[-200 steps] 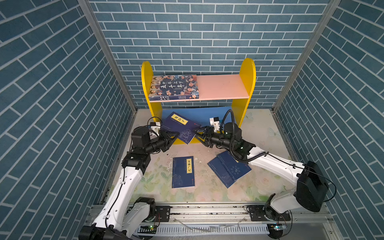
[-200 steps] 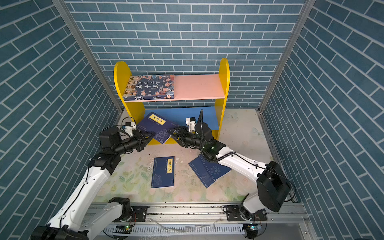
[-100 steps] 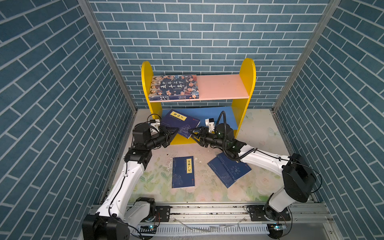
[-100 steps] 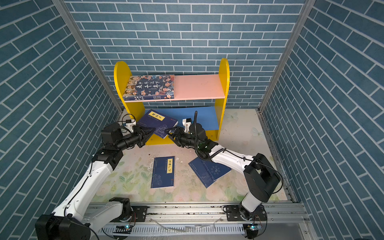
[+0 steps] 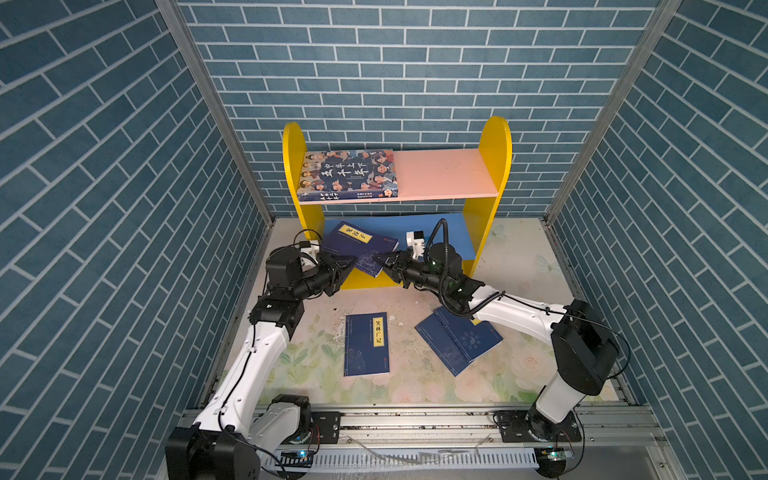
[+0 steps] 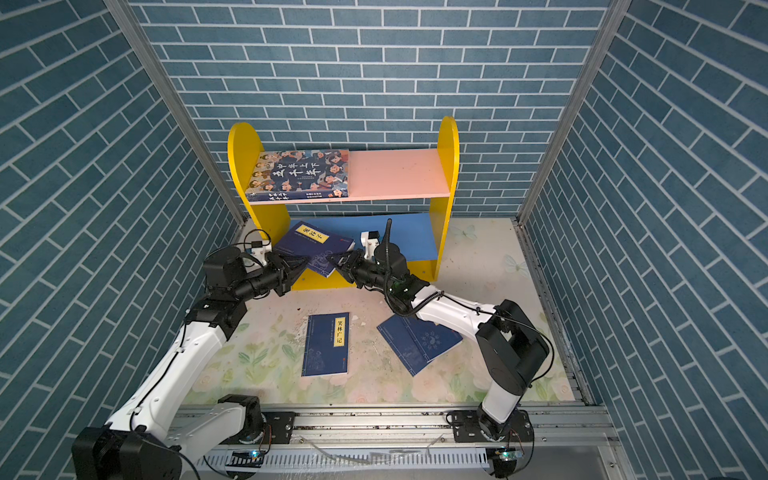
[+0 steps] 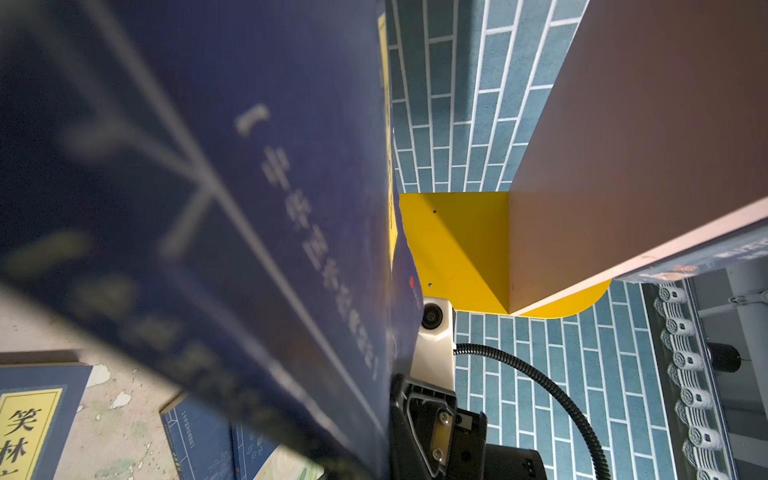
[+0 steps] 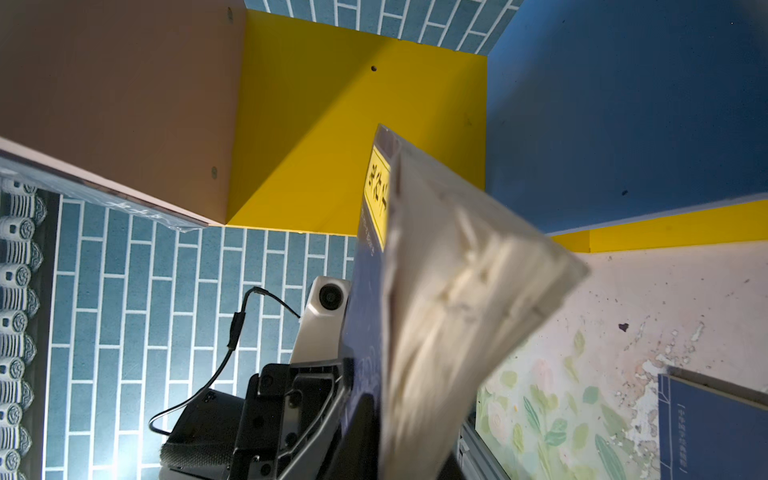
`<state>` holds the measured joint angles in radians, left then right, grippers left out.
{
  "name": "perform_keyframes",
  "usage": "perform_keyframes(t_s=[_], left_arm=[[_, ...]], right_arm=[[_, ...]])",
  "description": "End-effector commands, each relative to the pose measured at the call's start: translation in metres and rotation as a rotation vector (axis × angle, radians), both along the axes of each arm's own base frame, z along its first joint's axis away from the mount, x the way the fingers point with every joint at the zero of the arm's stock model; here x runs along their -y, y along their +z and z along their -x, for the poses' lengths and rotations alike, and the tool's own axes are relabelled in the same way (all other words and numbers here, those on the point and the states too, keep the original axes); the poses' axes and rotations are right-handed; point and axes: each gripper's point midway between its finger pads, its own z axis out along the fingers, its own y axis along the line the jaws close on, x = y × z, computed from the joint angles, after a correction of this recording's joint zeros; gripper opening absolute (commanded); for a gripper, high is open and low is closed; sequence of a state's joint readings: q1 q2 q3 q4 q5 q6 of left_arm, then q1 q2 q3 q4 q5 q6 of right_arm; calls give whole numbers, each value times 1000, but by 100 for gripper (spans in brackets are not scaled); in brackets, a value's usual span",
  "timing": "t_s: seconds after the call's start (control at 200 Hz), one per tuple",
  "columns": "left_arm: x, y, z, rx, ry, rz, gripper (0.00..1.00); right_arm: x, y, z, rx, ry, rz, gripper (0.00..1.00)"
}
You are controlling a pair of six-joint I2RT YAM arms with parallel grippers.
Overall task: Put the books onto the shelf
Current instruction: 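Push the book onto the blue shelf with the right gripper while the left steadies it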
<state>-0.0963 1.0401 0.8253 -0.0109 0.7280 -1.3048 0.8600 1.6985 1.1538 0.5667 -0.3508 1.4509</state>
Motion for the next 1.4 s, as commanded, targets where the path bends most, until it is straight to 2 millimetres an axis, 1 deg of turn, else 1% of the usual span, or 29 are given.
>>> perform_keyframes(t_s=[0.0, 0.065, 0.175, 0.25, 0.34, 0.395, 0.49, 0.71, 0.875, 1.085, 1.185, 1.396], left_arm=[[-3, -5, 1, 7, -1, -22, 1], [-6, -8, 3, -8, 1, -30, 10], [-10, -15, 7, -34, -1, -52, 34], [-14, -20, 12, -63, 2, -72, 48], [-23, -27, 19, -107, 12, -102, 57], [-27, -26, 22, -112, 19, -112, 62], [-32, -20, 23, -107, 22, -113, 63], [-37, -12, 17, -86, 43, -101, 62], [-43, -13, 10, -86, 69, -84, 62], [-45, -16, 4, -92, 79, -75, 62], [-46, -19, 1, -95, 81, -74, 62], [-47, -27, -3, -116, 84, -68, 62]], right_arm=[[-4, 9, -8, 30, 12, -35, 10], [-4, 5, -11, 30, 26, -31, 8], [-3, -1, -16, 40, 53, -12, 7], [-2, -5, -20, 43, 68, -2, 7], [0, -4, -24, 58, 84, 7, 7], [1, -7, -27, 62, 95, 28, 7], [1, -10, -31, 63, 128, 50, 7], [-6, -15, -38, 56, 204, 93, 8], [-6, -27, -51, 40, 215, 96, 9], [-14, -29, -63, 46, 265, 123, 11], [-17, -35, -68, 41, 284, 152, 11], [-21, -43, -82, 24, 301, 150, 12]])
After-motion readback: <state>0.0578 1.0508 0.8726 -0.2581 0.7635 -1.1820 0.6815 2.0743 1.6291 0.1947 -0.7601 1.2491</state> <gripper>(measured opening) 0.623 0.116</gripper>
